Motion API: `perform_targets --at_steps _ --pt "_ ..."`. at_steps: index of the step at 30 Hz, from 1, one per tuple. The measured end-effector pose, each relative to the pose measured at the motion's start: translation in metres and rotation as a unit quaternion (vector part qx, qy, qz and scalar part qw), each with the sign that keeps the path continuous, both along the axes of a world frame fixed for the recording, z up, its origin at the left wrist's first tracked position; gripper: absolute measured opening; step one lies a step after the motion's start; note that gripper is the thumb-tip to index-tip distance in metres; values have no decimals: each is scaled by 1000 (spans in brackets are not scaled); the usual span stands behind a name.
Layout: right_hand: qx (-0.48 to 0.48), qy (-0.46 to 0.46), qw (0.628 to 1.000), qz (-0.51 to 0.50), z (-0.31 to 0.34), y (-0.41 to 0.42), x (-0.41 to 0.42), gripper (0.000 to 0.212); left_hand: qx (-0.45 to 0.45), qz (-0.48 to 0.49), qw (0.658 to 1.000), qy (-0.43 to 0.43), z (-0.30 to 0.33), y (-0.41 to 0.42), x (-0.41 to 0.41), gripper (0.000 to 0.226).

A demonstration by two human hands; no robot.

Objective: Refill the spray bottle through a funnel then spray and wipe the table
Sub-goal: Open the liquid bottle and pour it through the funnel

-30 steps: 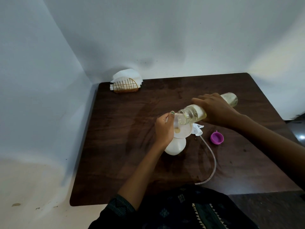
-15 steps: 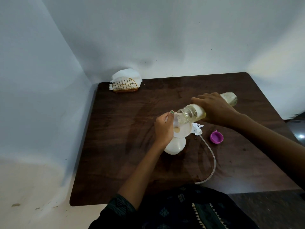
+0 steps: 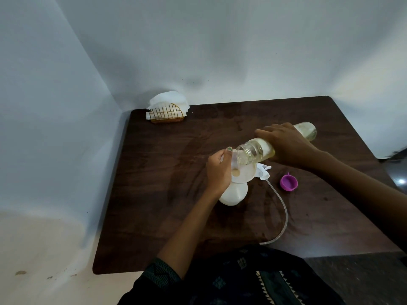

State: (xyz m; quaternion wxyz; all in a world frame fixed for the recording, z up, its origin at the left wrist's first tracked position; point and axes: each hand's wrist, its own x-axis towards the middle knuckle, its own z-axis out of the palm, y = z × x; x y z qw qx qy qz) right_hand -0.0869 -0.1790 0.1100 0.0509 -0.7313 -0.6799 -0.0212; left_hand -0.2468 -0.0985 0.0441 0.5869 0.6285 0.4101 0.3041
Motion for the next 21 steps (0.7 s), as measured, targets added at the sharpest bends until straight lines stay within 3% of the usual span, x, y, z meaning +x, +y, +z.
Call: perform_targets --at_steps 21 --pt "-14 2 1000 -1 0 -1 -1 52 1 -1 1000 -12 -4 0 -1 44"
